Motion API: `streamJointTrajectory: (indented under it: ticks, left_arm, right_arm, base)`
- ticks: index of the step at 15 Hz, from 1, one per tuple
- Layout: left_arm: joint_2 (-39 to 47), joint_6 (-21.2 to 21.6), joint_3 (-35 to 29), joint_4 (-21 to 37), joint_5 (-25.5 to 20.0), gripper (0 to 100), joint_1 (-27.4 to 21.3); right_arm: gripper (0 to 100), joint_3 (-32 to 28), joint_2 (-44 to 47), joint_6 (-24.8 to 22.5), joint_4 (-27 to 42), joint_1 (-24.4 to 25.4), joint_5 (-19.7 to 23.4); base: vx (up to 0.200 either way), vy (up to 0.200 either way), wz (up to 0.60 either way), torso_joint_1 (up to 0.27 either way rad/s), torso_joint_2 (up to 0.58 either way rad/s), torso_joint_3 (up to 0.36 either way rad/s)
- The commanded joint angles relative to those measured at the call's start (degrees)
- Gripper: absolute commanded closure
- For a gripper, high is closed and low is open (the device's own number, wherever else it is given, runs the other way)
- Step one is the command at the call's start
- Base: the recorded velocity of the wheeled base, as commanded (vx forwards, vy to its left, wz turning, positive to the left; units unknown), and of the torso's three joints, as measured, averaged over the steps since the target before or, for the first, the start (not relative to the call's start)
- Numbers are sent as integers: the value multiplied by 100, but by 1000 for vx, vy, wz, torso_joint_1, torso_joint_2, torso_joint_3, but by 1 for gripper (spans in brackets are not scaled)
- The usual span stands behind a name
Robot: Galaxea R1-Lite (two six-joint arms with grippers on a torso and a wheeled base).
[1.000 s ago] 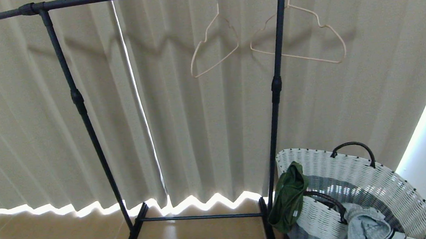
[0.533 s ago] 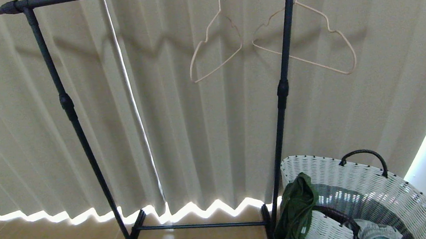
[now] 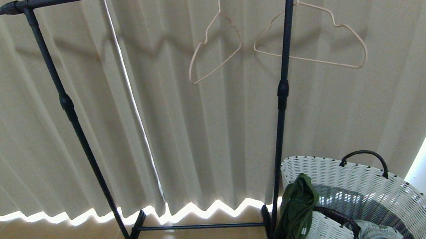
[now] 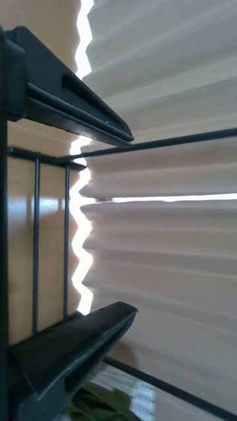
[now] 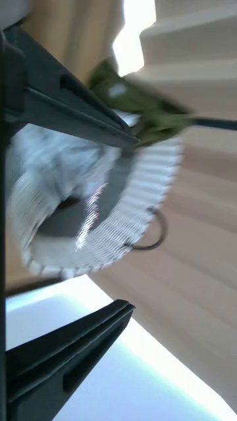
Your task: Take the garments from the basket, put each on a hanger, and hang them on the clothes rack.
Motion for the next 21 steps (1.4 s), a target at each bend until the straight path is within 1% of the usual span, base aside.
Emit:
streamJointTrajectory:
  ticks: [1,2,3,4,5,6,7,8,9,10,11,12,14,16,19,20,21]
  left_arm:
    - [2,125,0,7,-45,0,0]
    - [2,169,0,7,-63,0,0]
    - [2,186,0,42,-63,0,0]
    - [2,186,0,42,-63,0,0]
    - [2,186,0,42,-63,0,0]
    - [2,186,0,42,-72,0,0]
    - [2,195,0,42,-72,0,0]
    - [2,195,0,42,-72,0,0]
    - [2,195,0,42,-72,0,0]
    - [2,195,0,42,-72,0,0]
    - [2,195,0,42,-72,0,0]
    - [2,195,0,42,-72,0,0]
    - [2,204,0,42,-63,0,0]
    - [2,204,0,42,-72,0,0]
    - [2,195,0,42,-72,0,0]
    - [2,195,0,42,-72,0,0]
    - [2,204,0,42,-72,0,0]
  right_arm:
    - [0,-596,1575,-812,597,57,-35]
    - [0,-631,1900,-882,588,48,-52]
    - [0,-736,2708,-1304,588,31,-149]
    - [0,-736,3086,-1577,588,31,-272]
    - [0,-534,3587,-2016,588,22,-465]
    - [0,-420,3825,-2412,535,40,-474]
    - [0,-402,4044,-2693,403,31,-483]
    - [0,-411,4308,-2790,315,31,-483]
    - [0,-411,4879,-2798,96,31,-465]
    - [0,-402,5266,-2790,-80,31,-448]
    - [0,-385,5864,-2772,-440,31,-430]
    - [0,-262,6637,-2763,-1108,31,-421]
    - [0,-156,7920,-2763,-2119,31,-421]
    - [0,-95,8685,-2763,-3016,13,-351]
    - [0,-262,9300,-2754,-3367,-39,-333]
    - [0,-270,9318,-2754,-3376,-48,-325]
    - [0,-350,9696,-2781,-3604,-294,-342]
  base:
    - [0,0,0,0,0,0]
    - [0,0,0,0,0,0]
    - [0,0,0,0,0,0]
    - [0,0,0,0,0,0]
    - [0,0,0,0,0,0]
    - [200,0,0,2,2,-2]
    - [0,0,0,0,0,0]
    - [0,0,0,0,0,0]
    - [0,0,0,0,0,0]
    - [0,0,0,0,0,0]
    - [0,0,0,0,0,0]
    - [0,0,0,0,0,0]
    - [0,0,0,0,0,0]
    - [0,0,0,0,0,0]
    - [0,0,0,0,0,0]
    - [0,0,0,0,0,0]
    - [0,0,0,0,0,0]
